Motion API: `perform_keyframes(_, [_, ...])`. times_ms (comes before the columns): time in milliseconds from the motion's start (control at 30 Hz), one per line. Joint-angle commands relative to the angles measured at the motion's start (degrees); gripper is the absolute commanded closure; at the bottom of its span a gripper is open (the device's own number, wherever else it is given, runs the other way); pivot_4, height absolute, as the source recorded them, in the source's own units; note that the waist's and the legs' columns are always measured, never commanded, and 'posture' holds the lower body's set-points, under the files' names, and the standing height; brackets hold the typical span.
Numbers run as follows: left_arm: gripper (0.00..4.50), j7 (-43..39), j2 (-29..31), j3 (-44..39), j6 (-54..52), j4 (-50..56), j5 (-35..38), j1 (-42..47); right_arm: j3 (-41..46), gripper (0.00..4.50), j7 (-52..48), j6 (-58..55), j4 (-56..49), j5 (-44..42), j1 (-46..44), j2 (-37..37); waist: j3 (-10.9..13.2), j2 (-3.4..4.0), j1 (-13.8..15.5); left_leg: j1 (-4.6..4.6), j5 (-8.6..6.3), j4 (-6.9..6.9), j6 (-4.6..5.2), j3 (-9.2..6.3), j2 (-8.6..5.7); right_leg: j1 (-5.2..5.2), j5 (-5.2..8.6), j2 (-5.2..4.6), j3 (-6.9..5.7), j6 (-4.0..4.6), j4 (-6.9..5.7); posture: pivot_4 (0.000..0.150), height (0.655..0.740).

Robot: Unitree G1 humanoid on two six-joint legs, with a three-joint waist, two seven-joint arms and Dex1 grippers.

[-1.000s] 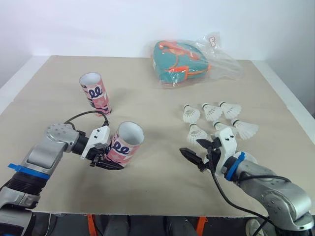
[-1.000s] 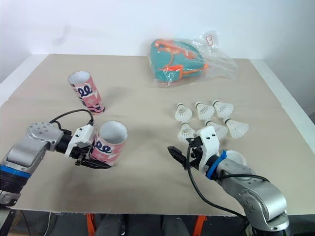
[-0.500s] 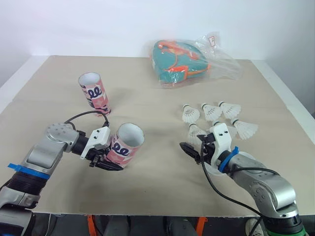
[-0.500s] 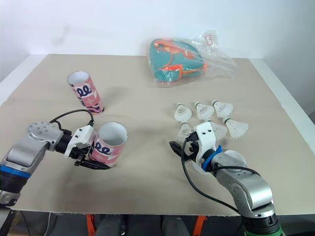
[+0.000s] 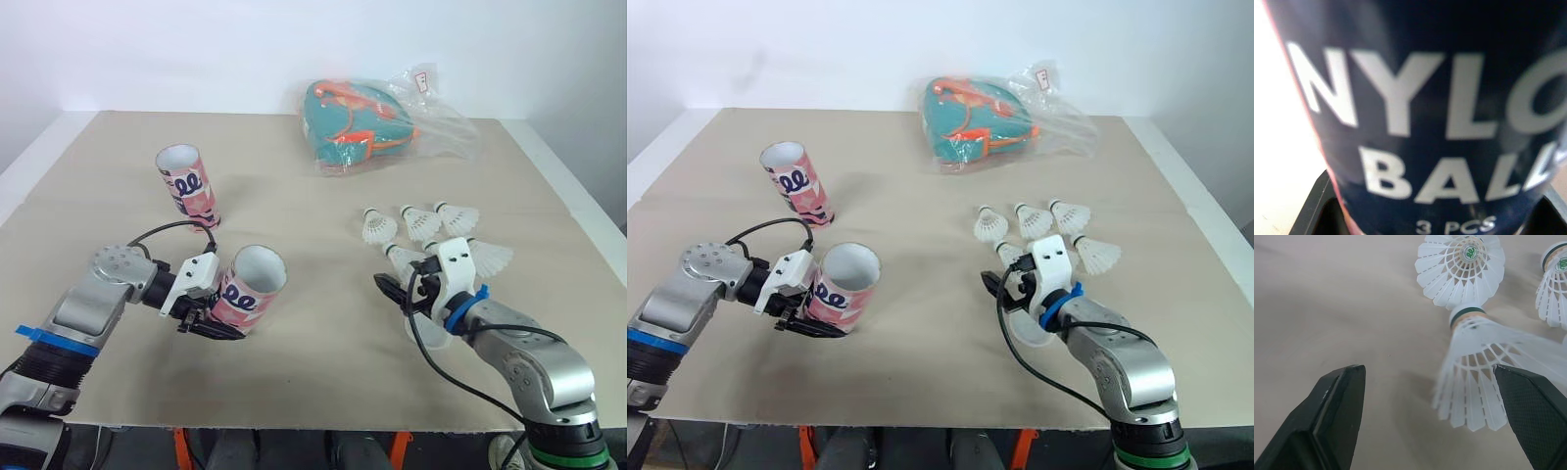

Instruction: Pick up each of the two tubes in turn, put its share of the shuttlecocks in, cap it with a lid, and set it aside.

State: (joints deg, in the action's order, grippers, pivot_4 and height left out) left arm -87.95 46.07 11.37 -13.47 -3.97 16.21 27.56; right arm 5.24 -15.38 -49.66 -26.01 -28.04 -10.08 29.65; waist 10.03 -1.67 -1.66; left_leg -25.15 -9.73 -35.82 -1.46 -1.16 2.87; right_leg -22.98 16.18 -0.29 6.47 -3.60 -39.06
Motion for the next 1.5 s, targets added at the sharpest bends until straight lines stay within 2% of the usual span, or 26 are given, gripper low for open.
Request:
perform_keyframes(33, [1.82,0.1,-0.1,0.6,0.6,-0.6,-0.7,-0.4,0.9,0.0,1.6,-0.8,0.0,1.2,-2.0,-0.7,0.0,0.0,0.0,0.0,0.0,0.0,0.0,0.0,0.0,0.0,-0.01,0.0,0.0,0.01,0.0,0.15,0.7387])
perform_keyframes(67, [1.82,0.2,-0.1,0.5,0.6,-0.5,-0.7,-0.4,1.0,0.0,2.0,-1.1,0.3,1.6,-2.3,-0.9,0.0,0.0,0.0,0.01,0.0,0.0,0.0,0.0,0.0,0.0,-0.01,0.0,0.0,0.01,0.0,0.15,0.7387])
perform_keyframes(200, [1.84,0.4,-0.1,0.5,0.5,-0.3,-0.7,-0.5,1.3,1.07,2.0,-0.8,1.0,2.1,-2.8,-1.8,0.0,0.0,0.0,0.01,0.0,0.0,0.0,0.01,0.0,0.0,0.0,0.0,0.0,0.01,0.0,0.15,0.7387])
perform_keyframes(333, [1.84,0.5,-0.1,0.5,0.4,-0.1,-0.6,-0.7,0.6,2.88,1.0,-0.7,0.2,2.2,-2.8,-2.1,0.0,0.0,0.0,0.0,0.0,0.01,0.0,0.0,-0.01,0.0,0.0,0.0,0.0,0.02,0.0,0.15,0.7387])
perform_keyframes(433, [1.84,0.5,-0.2,0.5,0.3,0.1,-0.6,-0.6,0.1,4.4,0.3,-1.1,-0.5,2.1,-2.6,-2.1,0.0,0.0,0.0,0.0,0.0,0.01,0.0,0.0,-0.01,0.0,0.0,0.0,0.0,0.01,0.0,0.15,0.7387])
perform_keyframes(733, [1.84,0.4,-0.4,0.8,0.4,-0.2,-0.7,-0.2,1.9,4.4,-2.8,-2.4,-1.9,-0.2,-4.1,-1.2,0.0,0.0,0.0,0.0,0.0,0.0,0.0,0.0,0.0,0.0,0.0,0.0,0.0,0.01,0.0,0.15,0.7387])
perform_keyframes(867, [1.84,0.2,-0.7,1.0,0.5,-0.7,-0.8,0.2,2.2,4.4,-9.0,-0.2,-4.8,-3.7,-5.8,0.8,0.0,0.03,0.0,0.01,0.0,0.0,0.0,0.0,0.0,0.01,-0.02,0.0,0.0,0.0,0.0,0.15,0.7387])
perform_keyframes(1033, [1.84,-0.5,-0.9,1.6,0.5,-1.6,-1.2,1.0,0.4,4.4,-23.3,2.6,-10.6,-11.9,-11.8,6.1,0.1,0.1,0.0,0.01,0.0,0.0,0.0,-0.01,-0.01,0.03,0.01,-0.01,-0.01,-0.02,0.0,0.15,0.7387])
perform_keyframes(1200, [1.84,-1.9,-0.5,2.9,0.2,-2.7,-2.2,2.1,-6.4,4.4,-37.5,9.8,-7.6,-8.9,-24.7,12.9,0.1,0.23,0.0,0.04,0.04,-0.08,0.07,0.02,0.01,0.02,-0.08,-0.02,-0.05,0.01,0.0,0.15,0.7387])
perform_keyframes(1333, [1.84,-2.3,-0.7,3.2,-0.5,-2.8,-2.0,2.4,-10.8,4.4,-44.8,13.2,-3.7,-7.1,-29.7,15.0,0.1,0.22,-0.1,0.04,0.04,-0.05,0.07,0.0,0.04,0.04,-0.04,-0.02,-0.09,0.04,0.0,0.15,0.7387])
perform_keyframes(1500, [1.84,-2.4,-0.9,3.0,-1.1,-2.1,-1.8,2.3,-18.5,4.4,-49.1,20.3,2.5,2.5,-33.1,15.3,0.1,0.23,0.0,0.03,0.04,-0.03,0.07,0.02,0.04,-0.02,-0.02,-0.02,-0.09,0.07,0.0,0.15,0.7387])
